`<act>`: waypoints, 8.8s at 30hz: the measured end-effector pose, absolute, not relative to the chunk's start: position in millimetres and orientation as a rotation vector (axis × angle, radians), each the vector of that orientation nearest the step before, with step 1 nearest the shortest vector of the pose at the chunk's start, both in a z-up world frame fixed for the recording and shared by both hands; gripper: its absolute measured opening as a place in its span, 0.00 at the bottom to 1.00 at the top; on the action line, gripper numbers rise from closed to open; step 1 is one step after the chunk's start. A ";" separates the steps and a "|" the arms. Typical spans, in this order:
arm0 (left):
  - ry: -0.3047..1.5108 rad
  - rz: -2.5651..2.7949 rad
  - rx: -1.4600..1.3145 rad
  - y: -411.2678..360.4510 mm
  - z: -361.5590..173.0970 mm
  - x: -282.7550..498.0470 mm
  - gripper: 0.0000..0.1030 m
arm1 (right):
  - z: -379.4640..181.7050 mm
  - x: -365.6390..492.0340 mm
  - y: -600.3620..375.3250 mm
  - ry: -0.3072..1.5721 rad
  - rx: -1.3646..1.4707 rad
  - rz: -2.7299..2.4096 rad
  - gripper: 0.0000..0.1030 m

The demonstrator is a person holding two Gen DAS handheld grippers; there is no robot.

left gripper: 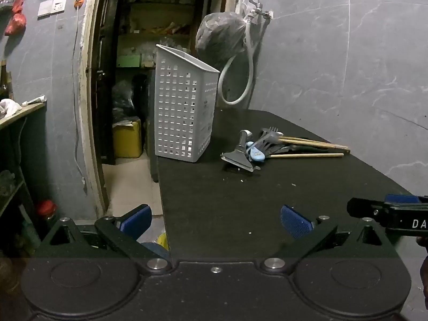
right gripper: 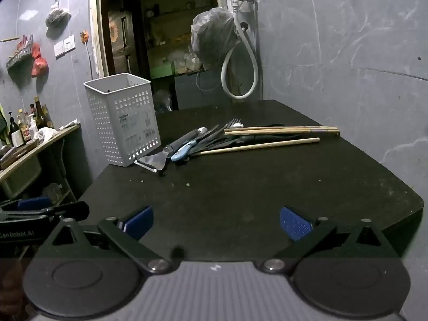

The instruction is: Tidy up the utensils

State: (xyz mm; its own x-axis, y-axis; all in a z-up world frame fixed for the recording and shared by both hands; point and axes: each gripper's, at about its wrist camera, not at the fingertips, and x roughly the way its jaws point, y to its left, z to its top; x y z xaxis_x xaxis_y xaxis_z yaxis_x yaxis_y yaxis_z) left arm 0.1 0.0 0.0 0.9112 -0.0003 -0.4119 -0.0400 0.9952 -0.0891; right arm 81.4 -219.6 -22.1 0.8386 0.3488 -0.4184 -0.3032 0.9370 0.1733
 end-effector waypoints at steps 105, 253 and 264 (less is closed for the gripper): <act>0.452 0.025 -0.086 0.8 -11.2 4.7 0.99 | -25.6 83.7 -210.6 0.492 0.078 0.334 1.00; 0.302 -0.133 -0.039 40.6 18.0 79.5 0.73 | 139.6 166.2 -173.4 -0.201 0.210 0.564 0.20; 0.298 -0.133 -0.033 40.9 17.6 75.7 0.73 | 131.6 178.6 -123.2 -0.163 0.203 0.757 0.20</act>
